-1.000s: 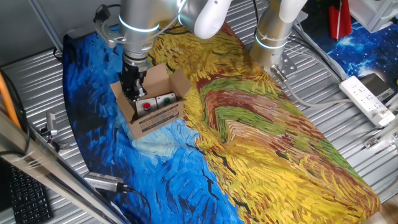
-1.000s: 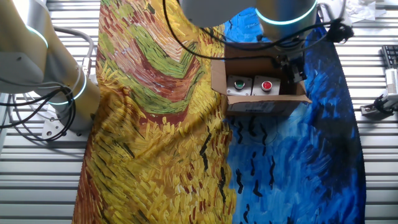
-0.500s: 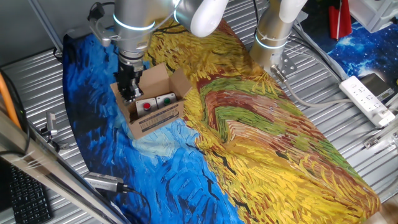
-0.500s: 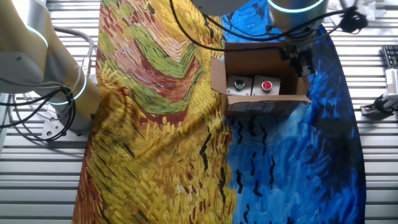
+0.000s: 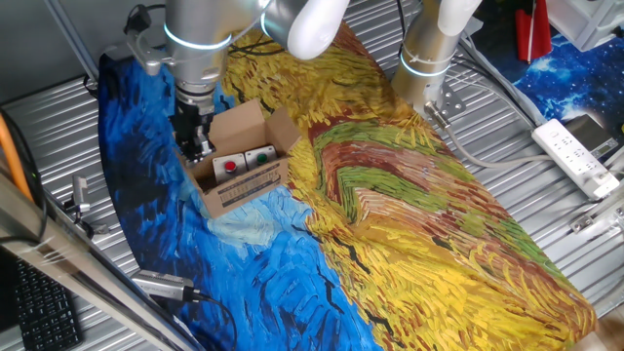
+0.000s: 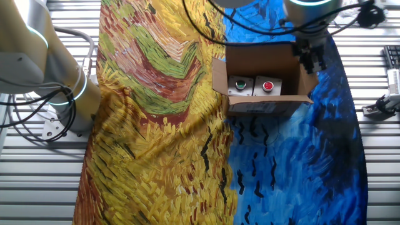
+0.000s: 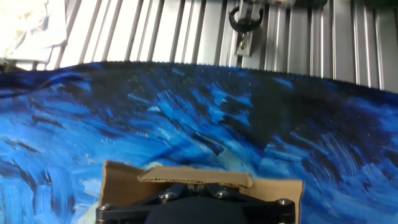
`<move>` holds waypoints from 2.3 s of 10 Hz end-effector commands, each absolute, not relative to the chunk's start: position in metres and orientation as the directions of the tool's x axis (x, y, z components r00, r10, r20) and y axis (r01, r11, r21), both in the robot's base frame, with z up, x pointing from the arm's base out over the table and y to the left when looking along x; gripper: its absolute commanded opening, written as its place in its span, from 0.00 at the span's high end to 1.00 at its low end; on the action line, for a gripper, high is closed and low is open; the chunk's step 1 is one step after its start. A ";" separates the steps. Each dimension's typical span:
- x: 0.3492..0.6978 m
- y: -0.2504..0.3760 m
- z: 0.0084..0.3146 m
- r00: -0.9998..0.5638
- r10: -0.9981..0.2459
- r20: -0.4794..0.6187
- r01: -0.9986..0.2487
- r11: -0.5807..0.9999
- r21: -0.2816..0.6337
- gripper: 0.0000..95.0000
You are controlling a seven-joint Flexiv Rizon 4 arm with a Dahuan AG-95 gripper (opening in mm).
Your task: Open a box
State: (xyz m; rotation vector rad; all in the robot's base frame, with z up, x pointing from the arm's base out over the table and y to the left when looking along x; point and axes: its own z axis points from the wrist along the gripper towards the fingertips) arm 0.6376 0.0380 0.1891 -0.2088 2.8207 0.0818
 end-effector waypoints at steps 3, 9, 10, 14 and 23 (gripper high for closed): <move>0.649 0.035 0.184 -0.943 -0.139 -0.303 -0.158 0.987 0.039 1.00; 0.665 0.028 0.169 -0.959 -0.151 -0.240 -0.166 0.985 0.046 1.00; 0.668 0.028 0.166 -0.964 -0.149 -0.222 -0.164 0.985 0.050 1.00; 0.676 0.035 0.156 -0.980 -0.127 -0.151 -0.137 0.989 0.059 1.00; 0.680 0.029 0.141 -0.990 -0.124 -0.062 -0.128 0.990 0.066 1.00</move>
